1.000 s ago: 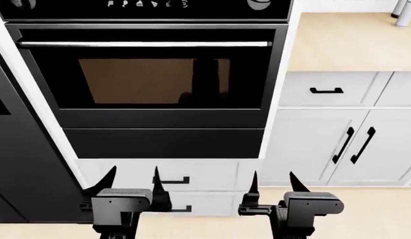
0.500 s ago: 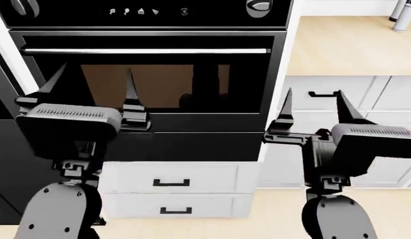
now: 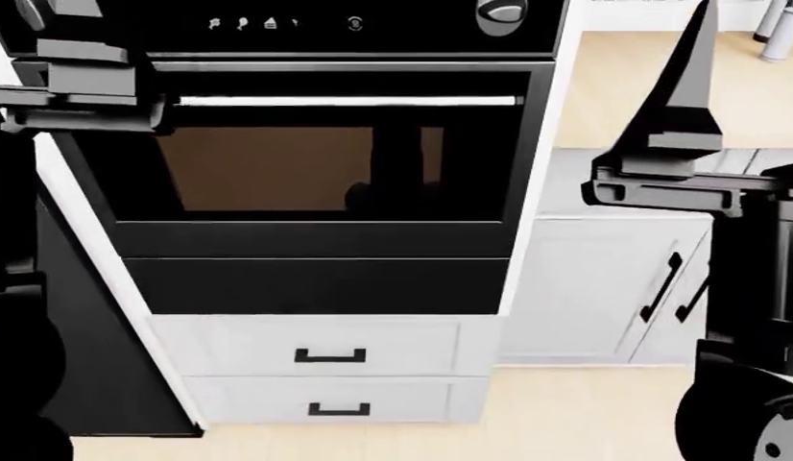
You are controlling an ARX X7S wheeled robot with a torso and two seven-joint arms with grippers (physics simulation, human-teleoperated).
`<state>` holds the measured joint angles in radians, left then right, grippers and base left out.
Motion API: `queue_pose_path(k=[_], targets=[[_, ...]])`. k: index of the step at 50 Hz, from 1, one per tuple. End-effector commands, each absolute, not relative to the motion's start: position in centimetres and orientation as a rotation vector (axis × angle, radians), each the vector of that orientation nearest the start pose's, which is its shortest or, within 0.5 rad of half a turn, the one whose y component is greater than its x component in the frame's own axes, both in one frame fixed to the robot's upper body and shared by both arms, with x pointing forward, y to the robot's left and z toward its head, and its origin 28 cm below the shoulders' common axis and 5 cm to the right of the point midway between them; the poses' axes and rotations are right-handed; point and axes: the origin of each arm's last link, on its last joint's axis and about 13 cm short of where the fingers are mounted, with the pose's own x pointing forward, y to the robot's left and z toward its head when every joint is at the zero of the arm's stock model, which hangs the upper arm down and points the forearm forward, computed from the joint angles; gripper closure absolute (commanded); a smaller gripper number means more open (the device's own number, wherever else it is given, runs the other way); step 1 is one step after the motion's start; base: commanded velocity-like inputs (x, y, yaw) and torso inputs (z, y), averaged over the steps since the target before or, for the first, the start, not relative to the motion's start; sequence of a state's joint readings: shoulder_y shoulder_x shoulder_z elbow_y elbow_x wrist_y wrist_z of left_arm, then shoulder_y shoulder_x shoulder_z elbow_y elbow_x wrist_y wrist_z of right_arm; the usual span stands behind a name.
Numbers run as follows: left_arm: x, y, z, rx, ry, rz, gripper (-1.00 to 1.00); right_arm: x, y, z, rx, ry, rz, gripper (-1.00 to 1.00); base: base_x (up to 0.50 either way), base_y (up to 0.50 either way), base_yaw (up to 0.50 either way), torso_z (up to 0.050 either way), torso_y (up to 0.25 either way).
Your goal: Open the microwave door
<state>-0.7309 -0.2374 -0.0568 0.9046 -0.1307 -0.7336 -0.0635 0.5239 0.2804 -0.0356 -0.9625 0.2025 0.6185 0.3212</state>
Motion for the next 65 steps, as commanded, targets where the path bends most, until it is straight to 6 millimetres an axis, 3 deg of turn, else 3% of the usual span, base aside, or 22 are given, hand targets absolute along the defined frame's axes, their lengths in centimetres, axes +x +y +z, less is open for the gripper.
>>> queue_pose_path(k=[1, 26, 53, 65], targets=[[20.64, 24.05, 30.28, 0.139, -0.933, 0.065, -1.0, 18.84, -11.03, 26.42, -0.065, -0.879, -0.09, -1.0, 0.41, 0.0, 0.0, 0.0, 0.0], [20.65, 23.75, 30.42, 0.15, -0.939, 0.052, -1.0, 19.32, -11.16, 25.8, -0.077, -0.835, -0.084, -1.0, 0.33, 0.0, 0.0, 0.0, 0.0], [20.67, 23.74, 30.54, 0.153, -0.944, 0.05, -1.0, 19.14, -11.33, 25.75, -0.06, -0.833, -0.078, -1.0, 0.0, -0.5, 0.0, 0.0, 0.0], [20.67, 23.72, 30.75, 0.154, -0.947, 0.05, -1.0, 19.17, -11.21, 25.65, -0.084, -0.83, -0.064, -1.0, 0.33, -0.05, 0.0, 0.0, 0.0]])
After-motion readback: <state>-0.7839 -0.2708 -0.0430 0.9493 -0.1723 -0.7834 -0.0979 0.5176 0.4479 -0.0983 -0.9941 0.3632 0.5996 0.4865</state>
